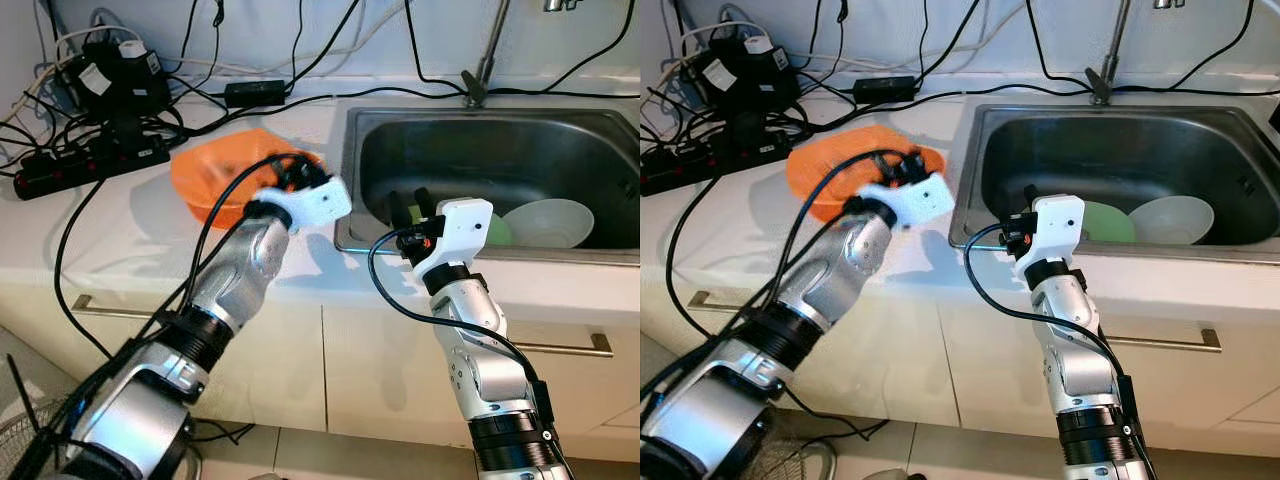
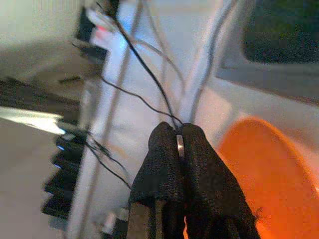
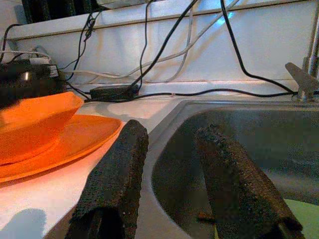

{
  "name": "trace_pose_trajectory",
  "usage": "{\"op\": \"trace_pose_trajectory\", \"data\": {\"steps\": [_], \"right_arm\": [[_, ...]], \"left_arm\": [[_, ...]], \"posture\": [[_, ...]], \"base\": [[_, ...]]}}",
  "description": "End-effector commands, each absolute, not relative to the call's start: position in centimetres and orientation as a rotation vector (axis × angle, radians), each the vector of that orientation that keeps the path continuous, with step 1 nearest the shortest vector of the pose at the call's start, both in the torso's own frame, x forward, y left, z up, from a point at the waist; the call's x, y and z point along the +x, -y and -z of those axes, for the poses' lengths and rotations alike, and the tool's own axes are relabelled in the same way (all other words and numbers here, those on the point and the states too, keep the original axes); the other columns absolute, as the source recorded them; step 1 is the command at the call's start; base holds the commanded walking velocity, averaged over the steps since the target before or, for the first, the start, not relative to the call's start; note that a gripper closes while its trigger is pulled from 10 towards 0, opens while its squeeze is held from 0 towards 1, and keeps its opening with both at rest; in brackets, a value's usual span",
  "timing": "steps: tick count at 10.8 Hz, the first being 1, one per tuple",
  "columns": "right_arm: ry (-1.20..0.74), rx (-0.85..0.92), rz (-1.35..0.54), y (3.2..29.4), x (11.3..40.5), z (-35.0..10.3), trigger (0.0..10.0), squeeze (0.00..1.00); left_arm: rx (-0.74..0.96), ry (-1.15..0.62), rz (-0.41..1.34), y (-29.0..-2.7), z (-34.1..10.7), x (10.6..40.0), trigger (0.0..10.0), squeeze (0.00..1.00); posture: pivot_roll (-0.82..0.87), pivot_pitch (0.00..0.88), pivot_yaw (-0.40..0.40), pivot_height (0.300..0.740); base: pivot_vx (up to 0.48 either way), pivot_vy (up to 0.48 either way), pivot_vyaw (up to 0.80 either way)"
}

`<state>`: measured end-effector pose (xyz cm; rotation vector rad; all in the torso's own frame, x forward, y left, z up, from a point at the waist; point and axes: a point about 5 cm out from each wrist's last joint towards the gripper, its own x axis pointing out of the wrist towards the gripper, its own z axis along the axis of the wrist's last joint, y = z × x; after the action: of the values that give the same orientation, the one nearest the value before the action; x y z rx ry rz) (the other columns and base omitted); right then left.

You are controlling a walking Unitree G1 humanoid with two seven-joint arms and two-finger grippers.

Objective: Kitchen organization

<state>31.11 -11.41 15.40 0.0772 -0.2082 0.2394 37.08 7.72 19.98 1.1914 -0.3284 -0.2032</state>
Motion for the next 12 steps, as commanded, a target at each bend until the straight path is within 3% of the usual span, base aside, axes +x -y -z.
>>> {"op": "trace_pose_trajectory", "data": {"steps": [1,3,4,5,6,7,8,9,10,12], "right_arm": [[0.223,0.07,-0.257,11.0,31.3,-15.8,10.0,0.0],[0.224,0.06,-0.254,11.0,31.4,-15.8,10.0,0.0],[0.224,0.06,-0.247,11.0,31.4,-15.8,10.0,0.0],[0.224,0.059,-0.247,11.0,31.5,-15.8,10.0,0.0],[0.222,0.056,-0.244,11.1,31.5,-15.8,10.0,0.0],[0.222,0.051,-0.246,11.1,31.6,-15.7,10.0,0.0],[0.221,0.047,-0.245,11.1,31.6,-15.6,10.0,0.24],[0.224,0.044,-0.246,11.0,31.6,-15.6,10.0,1.0],[0.237,0.021,-0.248,10.9,31.5,-15.8,10.0,1.0],[0.248,-0.003,-0.252,10.9,31.5,-15.8,10.0,1.0]], "left_arm": [[1.212,0.4,0.181,-7.3,-21.4,37.0,10.0,0.0],[1.134,0.523,0.227,-5.8,-22.9,36.1,10.0,0.0],[0.933,0.591,0.363,-4.0,-23.7,34.9,10.0,0.0],[0.899,0.598,0.389,-3.7,-23.8,34.7,10.0,0.0],[0.774,0.642,0.531,-2.5,-24.0,33.8,10.0,0.0],[0.561,0.679,0.64,-1.3,-24.7,32.4,10.0,0.0],[0.496,0.687,0.665,-0.6,-25.6,31.4,10.0,0.0],[0.453,0.688,0.683,-0.4,-26.0,31.0,10.0,0.0],[0.329,0.677,0.712,-0.5,-26.3,30.8,10.0,0.0],[0.27,0.641,0.726,-1.0,-26.1,31.1,10.0,0.0]], "posture": [[0.01,0.0,0.07,0.74],[0.01,0.0,0.071,0.74],[0.02,0.0,0.069,0.74],[0.02,0.0,0.069,0.74],[0.02,0.0,0.068,0.74],[0.02,0.0,0.069,0.74],[0.02,0.0,0.069,0.74],[0.02,0.0,0.071,0.74],[0.02,0.0,0.072,0.74],[0.01,0.0,0.074,0.74]], "base": [[0.0,0.0,0.0],[0.0,0.0,0.0],[0.0,0.0,0.0],[0.0,0.0,0.0],[0.0,0.0,0.0],[0.0,0.0,0.0],[0.0,0.0,0.0],[0.0,0.0,0.0],[0.0,0.0,0.0],[0.0,0.0,0.0]]}}
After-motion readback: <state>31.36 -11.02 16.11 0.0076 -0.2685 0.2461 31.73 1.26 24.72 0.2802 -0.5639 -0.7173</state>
